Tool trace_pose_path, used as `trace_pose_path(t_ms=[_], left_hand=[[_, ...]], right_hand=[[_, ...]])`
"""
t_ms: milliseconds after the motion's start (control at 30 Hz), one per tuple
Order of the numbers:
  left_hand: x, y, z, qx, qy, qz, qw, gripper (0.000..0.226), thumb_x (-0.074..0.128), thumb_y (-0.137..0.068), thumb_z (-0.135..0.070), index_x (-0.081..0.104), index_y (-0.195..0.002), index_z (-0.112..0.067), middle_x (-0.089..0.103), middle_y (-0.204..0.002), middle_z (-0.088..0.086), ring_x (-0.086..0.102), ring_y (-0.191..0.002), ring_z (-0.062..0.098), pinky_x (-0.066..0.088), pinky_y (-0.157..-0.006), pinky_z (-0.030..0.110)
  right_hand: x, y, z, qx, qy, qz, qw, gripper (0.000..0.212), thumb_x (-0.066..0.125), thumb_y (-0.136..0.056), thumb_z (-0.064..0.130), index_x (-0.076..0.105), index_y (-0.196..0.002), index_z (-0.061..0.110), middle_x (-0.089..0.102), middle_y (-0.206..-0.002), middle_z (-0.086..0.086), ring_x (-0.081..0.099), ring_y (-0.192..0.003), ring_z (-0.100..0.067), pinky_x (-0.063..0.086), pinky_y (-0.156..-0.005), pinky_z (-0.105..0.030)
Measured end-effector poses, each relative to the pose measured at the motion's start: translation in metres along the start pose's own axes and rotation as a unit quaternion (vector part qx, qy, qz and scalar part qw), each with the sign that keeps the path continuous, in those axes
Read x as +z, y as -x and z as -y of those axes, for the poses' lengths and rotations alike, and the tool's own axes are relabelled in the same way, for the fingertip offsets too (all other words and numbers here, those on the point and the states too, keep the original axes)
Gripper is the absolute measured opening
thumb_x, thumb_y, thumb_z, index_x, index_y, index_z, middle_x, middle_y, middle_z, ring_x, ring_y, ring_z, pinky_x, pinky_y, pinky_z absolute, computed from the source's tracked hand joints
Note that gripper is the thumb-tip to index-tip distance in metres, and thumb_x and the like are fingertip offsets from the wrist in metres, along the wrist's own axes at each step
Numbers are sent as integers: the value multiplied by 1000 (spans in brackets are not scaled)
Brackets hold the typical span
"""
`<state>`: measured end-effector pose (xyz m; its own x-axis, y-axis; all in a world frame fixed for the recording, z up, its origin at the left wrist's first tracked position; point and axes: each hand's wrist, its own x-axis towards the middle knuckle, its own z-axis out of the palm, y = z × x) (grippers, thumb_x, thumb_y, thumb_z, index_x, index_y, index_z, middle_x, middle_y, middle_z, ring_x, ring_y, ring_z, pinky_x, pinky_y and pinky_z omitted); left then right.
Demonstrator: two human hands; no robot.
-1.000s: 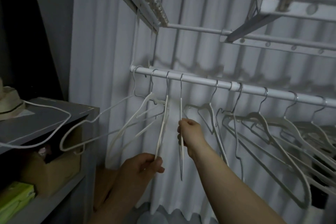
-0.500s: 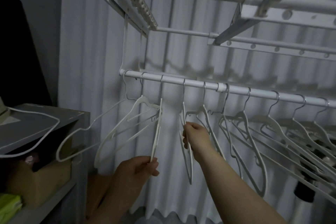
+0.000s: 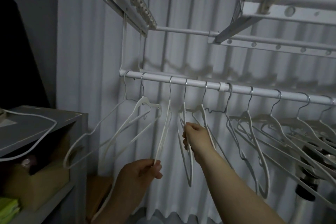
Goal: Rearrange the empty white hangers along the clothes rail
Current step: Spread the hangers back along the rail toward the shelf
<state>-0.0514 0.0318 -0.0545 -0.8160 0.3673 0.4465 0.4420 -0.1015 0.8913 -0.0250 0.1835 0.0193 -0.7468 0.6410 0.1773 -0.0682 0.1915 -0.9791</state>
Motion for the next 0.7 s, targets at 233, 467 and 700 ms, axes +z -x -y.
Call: trace_pose_path(t_ms=[233, 467, 700], left_hand=[[0, -1, -1, -18, -1, 1, 1000, 33, 62, -81, 1, 63, -62, -27, 65, -43, -14, 59, -50, -12, 42, -54, -1], [-6, -3, 4, -25, -8, -18, 999, 33, 63, -80, -1, 64, -60, -27, 66, -45, -13, 59, -48, -10, 42, -52, 0], [-10, -2, 1, -1, -90, -59, 994, 21, 68, -78, -28, 58, -61, -35, 65, -48, -11, 63, -58, 1, 47, -63, 18]], right_hand=[[-1, -2, -1, 3, -3, 4, 1000, 9, 40, -93, 9, 48, -91, 11, 44, -63, -3, 38, -48, -13, 33, -46, -23], [0, -2, -1, 0, -1, 8, 1000, 30, 38, -93, 5, 42, -66, 18, 42, -61, -3, 35, -46, -13, 31, -39, -18], [6, 0, 1, 7, 3, 4, 1000, 20, 38, -91, 4, 46, -75, 14, 43, -62, -3, 36, -47, -13, 32, -41, -19]])
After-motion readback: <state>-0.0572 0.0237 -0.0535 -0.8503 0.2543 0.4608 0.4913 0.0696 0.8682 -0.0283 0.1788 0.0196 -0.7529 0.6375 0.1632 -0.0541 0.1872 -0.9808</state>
